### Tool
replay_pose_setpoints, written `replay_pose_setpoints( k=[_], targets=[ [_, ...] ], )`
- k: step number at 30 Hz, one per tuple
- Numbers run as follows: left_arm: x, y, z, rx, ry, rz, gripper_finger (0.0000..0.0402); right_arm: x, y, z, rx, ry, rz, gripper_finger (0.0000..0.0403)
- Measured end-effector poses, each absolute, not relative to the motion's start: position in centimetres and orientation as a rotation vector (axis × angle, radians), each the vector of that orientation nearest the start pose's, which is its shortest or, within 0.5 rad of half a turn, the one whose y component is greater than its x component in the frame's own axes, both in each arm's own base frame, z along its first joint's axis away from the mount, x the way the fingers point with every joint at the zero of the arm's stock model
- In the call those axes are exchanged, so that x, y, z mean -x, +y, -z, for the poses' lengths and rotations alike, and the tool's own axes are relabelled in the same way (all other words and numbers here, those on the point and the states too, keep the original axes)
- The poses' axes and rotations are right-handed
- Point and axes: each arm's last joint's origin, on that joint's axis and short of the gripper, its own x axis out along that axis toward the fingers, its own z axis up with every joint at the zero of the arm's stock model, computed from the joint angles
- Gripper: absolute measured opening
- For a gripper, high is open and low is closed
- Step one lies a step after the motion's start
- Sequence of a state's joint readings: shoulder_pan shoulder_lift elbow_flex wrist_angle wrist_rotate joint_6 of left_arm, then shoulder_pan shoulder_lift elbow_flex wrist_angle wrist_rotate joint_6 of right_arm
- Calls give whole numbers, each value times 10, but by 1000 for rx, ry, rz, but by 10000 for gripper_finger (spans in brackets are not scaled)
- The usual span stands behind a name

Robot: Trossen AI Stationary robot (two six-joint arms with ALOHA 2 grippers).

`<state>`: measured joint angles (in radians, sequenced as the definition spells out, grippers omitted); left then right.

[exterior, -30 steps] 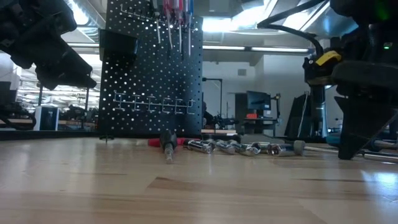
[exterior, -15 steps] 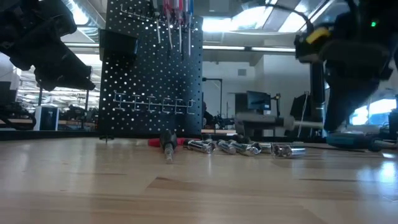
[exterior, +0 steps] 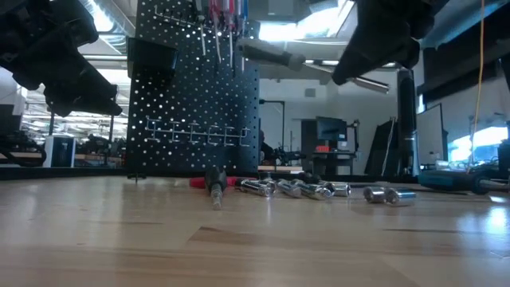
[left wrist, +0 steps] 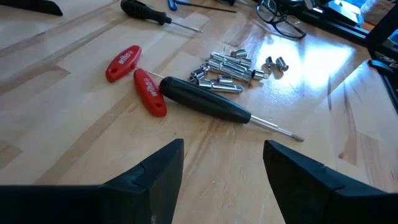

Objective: Hang tools onto peg board
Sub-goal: Hang the nut driver onto the peg board

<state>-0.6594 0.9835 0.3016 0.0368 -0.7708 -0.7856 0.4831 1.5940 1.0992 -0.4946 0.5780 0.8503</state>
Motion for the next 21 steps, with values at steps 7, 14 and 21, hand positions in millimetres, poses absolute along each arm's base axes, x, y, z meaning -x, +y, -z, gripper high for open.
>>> replay_pose_setpoints(
  k=[7,14,21],
  targets=[
    [-149,-90,-162,344,411,-286,210,-286,146,-224,-250,861,243,20],
    [-149,-90,-161,344,411,-286,210,-241,185,-206,-146,1184,-45,13],
    [-149,-90,-162,344,411,-286,210,-195,198,-168,-170,1375,-64,16]
  ],
)
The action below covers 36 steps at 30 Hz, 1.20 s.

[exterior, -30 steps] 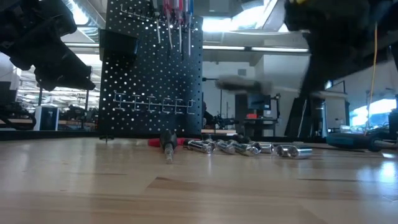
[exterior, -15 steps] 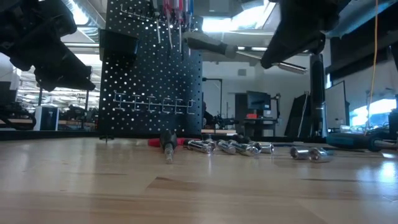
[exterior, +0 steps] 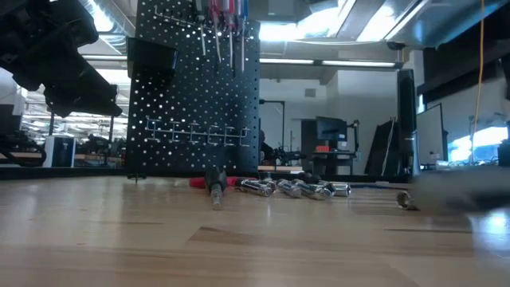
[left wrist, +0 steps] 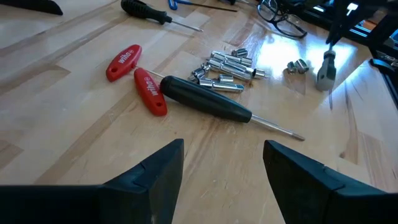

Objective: Hang tools onto peg board
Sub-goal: Hang the nut driver onto the peg board

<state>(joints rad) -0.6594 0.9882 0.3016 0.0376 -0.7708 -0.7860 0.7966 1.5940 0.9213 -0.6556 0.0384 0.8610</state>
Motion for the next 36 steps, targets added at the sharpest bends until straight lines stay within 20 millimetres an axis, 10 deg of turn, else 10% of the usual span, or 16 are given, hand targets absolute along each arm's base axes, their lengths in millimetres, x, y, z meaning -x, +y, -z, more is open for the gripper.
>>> replay_pose_setpoints(
  k=[11,36],
  targets=[
    [-149,-90,-162,342,411,-286,210,-180,177,-133,-112,1363,20,17],
    [-149,-90,-161,340,414,-287,210,-202,145,-130,-363,1279,383,19]
  ],
)
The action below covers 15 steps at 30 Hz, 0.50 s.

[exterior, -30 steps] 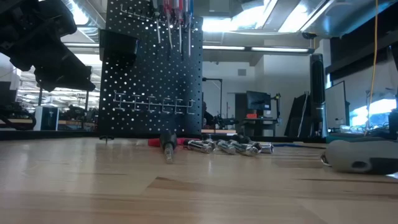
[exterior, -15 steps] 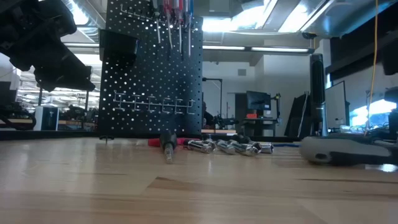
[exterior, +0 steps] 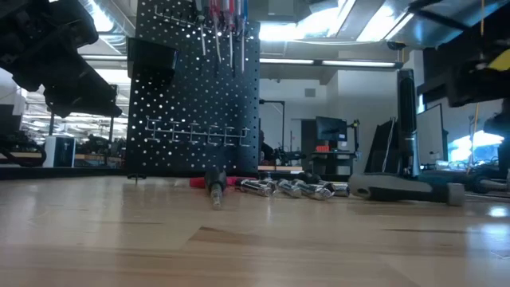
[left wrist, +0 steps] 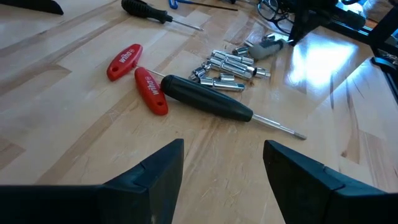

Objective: Hang tools onto peg board
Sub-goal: Hang the nut driver onto the peg board

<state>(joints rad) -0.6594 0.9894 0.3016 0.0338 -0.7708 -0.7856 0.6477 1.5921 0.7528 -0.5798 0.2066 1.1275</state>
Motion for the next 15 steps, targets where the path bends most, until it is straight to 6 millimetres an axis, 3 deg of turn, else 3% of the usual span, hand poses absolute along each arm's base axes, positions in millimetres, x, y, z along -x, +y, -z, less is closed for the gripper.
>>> replay_pose_setpoints(
  k=[15],
  targets=[
    [-149,-90,-161,340,415,-288,210,-201,138,-130,-557,1259,597,19]
  ],
)
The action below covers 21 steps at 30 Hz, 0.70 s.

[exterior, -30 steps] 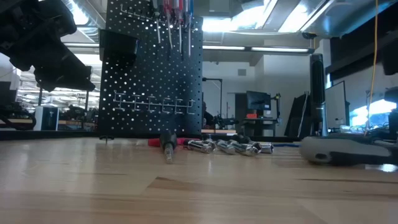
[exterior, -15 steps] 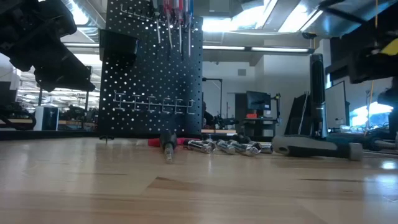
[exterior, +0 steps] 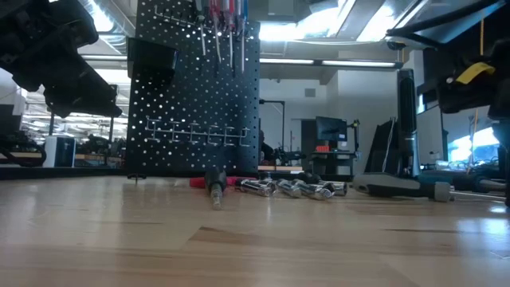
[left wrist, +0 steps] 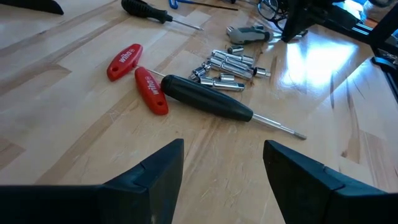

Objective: Hang tools onto peg board
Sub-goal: Hang the nut driver onto the peg board

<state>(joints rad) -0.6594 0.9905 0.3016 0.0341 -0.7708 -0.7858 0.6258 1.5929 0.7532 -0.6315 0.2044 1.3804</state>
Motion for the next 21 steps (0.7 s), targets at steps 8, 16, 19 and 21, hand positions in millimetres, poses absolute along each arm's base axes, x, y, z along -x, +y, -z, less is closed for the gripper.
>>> replay_pose_setpoints(
  k=[8,16,19,21],
  targets=[
    [-149,-90,-161,340,414,-288,210,-207,141,-136,-561,1202,618,19],
    [-149,-90,-161,340,414,-288,210,-233,155,-175,-416,1068,508,19],
    [-149,-90,-161,340,414,-288,210,-240,158,-192,-368,1025,495,19],
    [-149,-90,-161,340,414,-288,210,-242,159,-200,-345,1014,499,19]
  ],
)
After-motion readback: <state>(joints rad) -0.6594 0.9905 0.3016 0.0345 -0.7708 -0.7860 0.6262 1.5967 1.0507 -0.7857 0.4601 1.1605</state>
